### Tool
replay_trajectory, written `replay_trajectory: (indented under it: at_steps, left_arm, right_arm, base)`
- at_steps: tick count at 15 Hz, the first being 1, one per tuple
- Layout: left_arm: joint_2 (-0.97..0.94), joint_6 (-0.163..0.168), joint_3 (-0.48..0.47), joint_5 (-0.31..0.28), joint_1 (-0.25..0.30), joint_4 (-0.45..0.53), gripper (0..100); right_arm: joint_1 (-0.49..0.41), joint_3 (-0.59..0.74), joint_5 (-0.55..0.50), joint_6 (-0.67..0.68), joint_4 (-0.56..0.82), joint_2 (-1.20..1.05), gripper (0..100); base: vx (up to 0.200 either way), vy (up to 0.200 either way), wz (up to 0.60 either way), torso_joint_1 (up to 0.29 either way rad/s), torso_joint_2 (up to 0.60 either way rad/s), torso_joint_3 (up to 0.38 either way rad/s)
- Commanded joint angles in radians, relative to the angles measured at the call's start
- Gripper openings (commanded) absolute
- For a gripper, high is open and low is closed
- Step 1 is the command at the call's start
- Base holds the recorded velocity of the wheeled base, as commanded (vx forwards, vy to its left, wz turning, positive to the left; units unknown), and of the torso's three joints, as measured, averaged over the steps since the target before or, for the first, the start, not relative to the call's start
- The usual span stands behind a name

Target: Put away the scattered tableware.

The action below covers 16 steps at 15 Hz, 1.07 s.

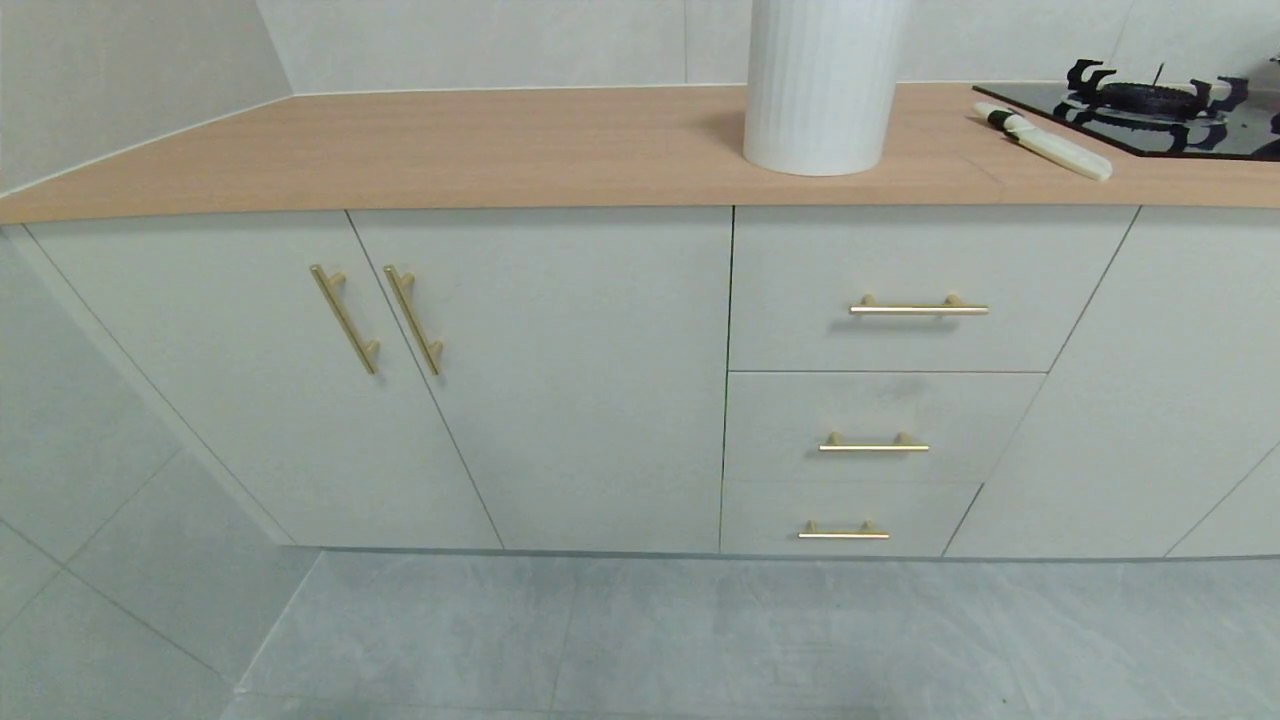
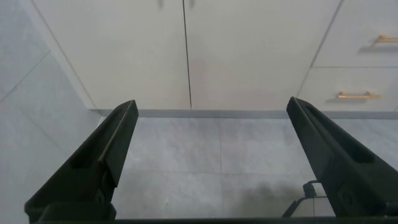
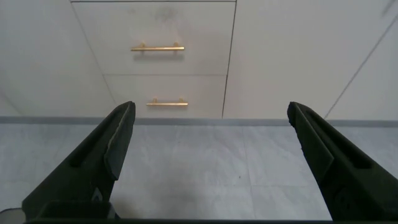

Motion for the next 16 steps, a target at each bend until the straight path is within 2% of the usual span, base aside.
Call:
replay_trajectory:
  at_steps: [1,15,16]
  left_arm:
    - [0.000,0.000,0.000,-0.001,0.000,-0.001,100]
    - [0.000,0.000,0.000,-0.001,0.000,-0.001,100]
    - [0.000,0.000,0.000,-0.001,0.000,-0.001,100]
  right_arm:
    - [0.000,0.000,0.000,0.000,0.000,0.003,100]
    - [0.000,0.000,0.000,0.000,0.000,0.003,100]
    - [0.000,0.000,0.000,0.000,0.000,0.003,100]
  base:
    - [0.200,0.000,0.00,0.007,0.00,-0.002]
    - [0.200,0.000,0.00,0.002,0.00,0.002]
    - [0.000,0.000,0.00,0.000,0.00,0.000]
